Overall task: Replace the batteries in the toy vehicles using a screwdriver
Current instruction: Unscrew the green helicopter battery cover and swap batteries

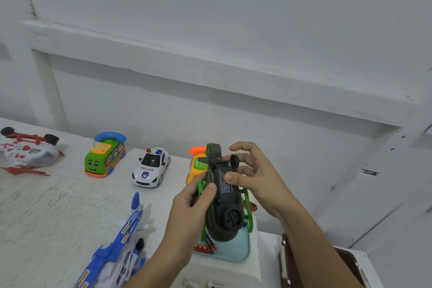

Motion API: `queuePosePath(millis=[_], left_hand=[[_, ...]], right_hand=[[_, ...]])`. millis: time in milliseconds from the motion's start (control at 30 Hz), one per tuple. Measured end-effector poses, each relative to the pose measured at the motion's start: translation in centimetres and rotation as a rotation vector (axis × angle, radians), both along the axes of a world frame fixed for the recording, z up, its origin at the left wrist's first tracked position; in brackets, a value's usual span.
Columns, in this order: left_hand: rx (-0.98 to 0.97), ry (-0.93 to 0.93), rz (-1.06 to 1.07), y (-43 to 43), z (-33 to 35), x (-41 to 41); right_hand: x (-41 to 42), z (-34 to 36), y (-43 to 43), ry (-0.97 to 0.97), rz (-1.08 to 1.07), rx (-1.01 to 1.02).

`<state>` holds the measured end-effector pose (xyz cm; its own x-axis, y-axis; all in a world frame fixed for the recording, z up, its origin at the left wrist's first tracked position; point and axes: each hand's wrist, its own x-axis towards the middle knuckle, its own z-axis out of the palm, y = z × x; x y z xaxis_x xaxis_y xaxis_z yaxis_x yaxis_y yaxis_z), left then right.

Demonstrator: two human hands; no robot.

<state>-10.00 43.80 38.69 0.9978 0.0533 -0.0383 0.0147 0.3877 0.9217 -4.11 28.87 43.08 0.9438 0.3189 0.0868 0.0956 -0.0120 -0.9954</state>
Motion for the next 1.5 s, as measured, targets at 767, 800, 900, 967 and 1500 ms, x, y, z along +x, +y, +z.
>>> queuePosePath(millis=[767, 800, 900, 967, 1500], left_hand=[[0.040, 0.150, 0.197, 0.2, -1.3, 1.2], [0.043, 0.148, 0.203, 0.2, -1.3, 1.2], [0.062, 0.140, 0.210, 0.2, -1.5, 1.4], [0.072, 0.138, 0.213, 0.2, -1.5, 1.4], [0.084, 0.101, 0.177, -0.2, -0.9, 0.9]], right_hand=[[6.9, -7.7, -5.1, 0.119, -0.193, -1.066], [6.9, -8.1, -5.1, 0.150, -0.175, -1.105], [6.8, -9.4, -5.1, 0.229, -0.140, -1.096], [6.7, -10.1, -5.3, 0.242, -0.135, -1.085], [3.1, 1.6, -5.8, -0.022, -0.414, 0.130]])
